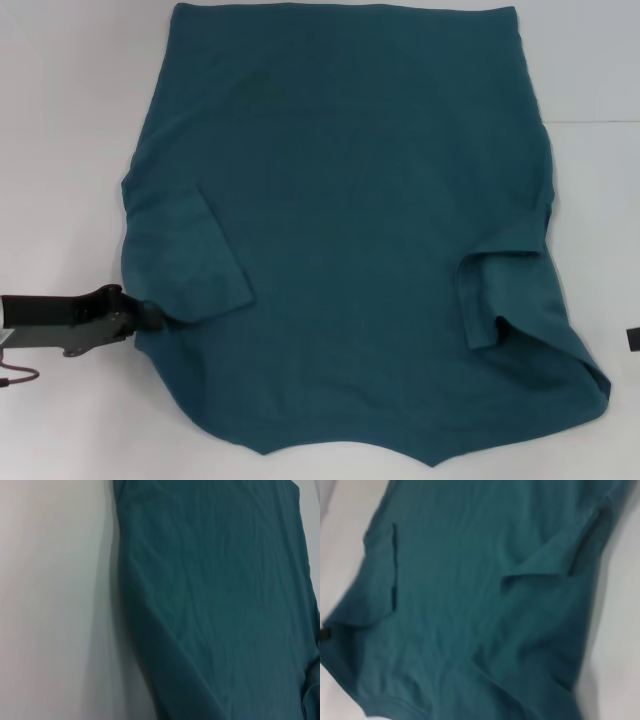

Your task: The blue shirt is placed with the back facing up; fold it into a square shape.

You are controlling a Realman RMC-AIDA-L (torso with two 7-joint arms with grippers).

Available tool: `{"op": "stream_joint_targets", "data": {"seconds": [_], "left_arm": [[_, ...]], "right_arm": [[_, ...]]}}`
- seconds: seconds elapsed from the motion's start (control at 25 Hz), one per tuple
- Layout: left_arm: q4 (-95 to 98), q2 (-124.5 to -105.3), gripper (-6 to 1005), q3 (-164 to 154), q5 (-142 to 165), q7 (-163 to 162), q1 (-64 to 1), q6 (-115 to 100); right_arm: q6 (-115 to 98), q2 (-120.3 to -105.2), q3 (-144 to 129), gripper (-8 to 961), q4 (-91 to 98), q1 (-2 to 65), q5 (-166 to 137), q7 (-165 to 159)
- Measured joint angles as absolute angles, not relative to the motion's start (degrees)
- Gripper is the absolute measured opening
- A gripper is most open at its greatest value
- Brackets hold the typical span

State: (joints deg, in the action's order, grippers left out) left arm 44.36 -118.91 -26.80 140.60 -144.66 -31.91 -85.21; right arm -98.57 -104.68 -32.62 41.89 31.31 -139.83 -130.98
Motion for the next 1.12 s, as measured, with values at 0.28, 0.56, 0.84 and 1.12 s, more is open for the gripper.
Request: {"op": "stream_joint_targets", "data": {"seconds": [0.28,0.56,0.84,1.12], "left_arm": [[44.2,-118.91,17,-26.6,140.5,-144.7,-32.3,-85.1],[44.1,-118.91,16,-26.6,140.5,-144.7,-32.3,-85.1],[43.7,-118.91,16,-26.5,140.5,-144.7,-32.3,-85.0],[43.7,-119.0,16,-26.5,140.4,-144.7,-32.3,-85.0]], "right_arm": [[-96.0,-106.82,-33.3,618,42.2,31.1,-140.8,-121.2],[-93.7,-108.62,-33.5,619,42.4,31.3,-143.9,-116.2],[-92.1,-109.66,-33.5,618,42.4,31.5,-144.5,-115.4],[-91.6,-110.56,-34.3,619,42.4,31.7,-144.5,-114.2]]}}
